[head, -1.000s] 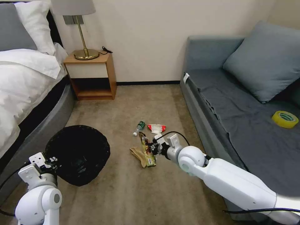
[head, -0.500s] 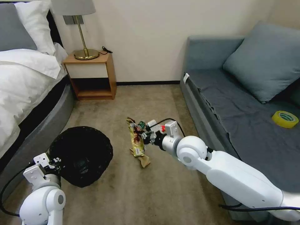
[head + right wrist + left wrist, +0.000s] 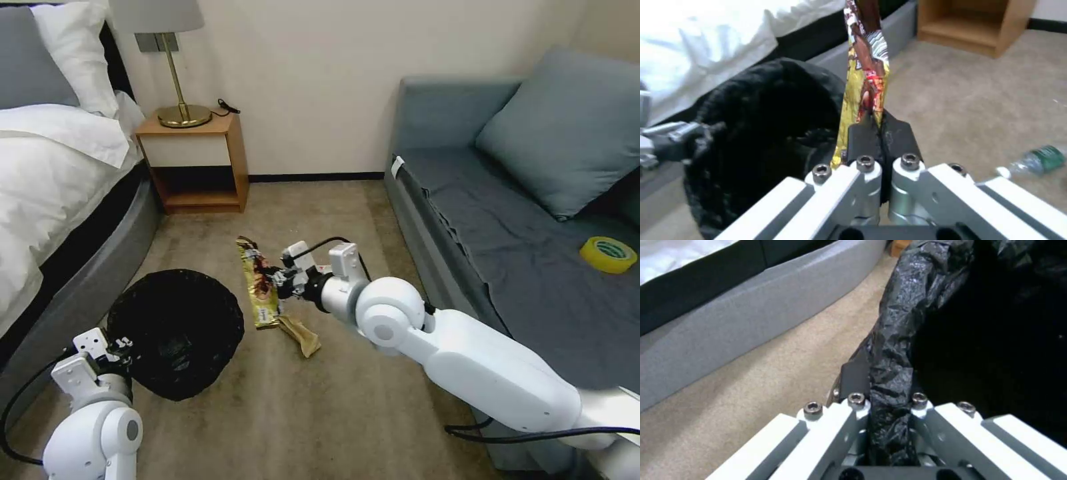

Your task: Pick up the trash bin, then pick up the garbage on the floor and place it into the trash bin.

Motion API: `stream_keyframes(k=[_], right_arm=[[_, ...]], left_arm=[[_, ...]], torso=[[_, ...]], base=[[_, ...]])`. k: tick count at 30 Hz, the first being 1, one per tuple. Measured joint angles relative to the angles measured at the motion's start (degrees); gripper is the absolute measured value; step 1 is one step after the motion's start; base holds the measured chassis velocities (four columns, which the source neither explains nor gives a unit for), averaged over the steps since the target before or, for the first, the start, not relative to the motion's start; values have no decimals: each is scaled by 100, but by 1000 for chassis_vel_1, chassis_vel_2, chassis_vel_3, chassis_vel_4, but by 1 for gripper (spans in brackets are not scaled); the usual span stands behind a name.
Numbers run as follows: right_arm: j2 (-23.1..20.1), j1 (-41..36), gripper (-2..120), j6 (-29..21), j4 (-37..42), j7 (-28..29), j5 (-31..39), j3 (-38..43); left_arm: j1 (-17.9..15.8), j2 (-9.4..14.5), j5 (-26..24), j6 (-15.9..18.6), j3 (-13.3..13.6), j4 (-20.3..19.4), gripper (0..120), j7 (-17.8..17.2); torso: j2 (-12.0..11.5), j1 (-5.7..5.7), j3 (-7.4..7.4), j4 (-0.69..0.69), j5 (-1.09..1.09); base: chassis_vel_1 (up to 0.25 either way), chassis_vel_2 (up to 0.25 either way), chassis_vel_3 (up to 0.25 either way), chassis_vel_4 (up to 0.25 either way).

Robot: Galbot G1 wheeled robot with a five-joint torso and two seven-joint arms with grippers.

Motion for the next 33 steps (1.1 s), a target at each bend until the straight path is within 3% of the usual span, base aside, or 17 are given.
stream_keyframes(k=[13, 33], right_arm=[[1055, 483, 0, -8, -473, 185, -36, -753], [1645, 818, 0, 133, -1524, 53, -422, -1749]], left_arm=[[56, -72, 110, 0, 97, -71, 2, -5], [83, -154, 162, 2, 212, -170, 2, 9]], torso=[[0, 0, 0, 1, 0], [0, 0, 0, 0, 0]], base=[[0, 0, 0, 0], [0, 0, 0, 0]])
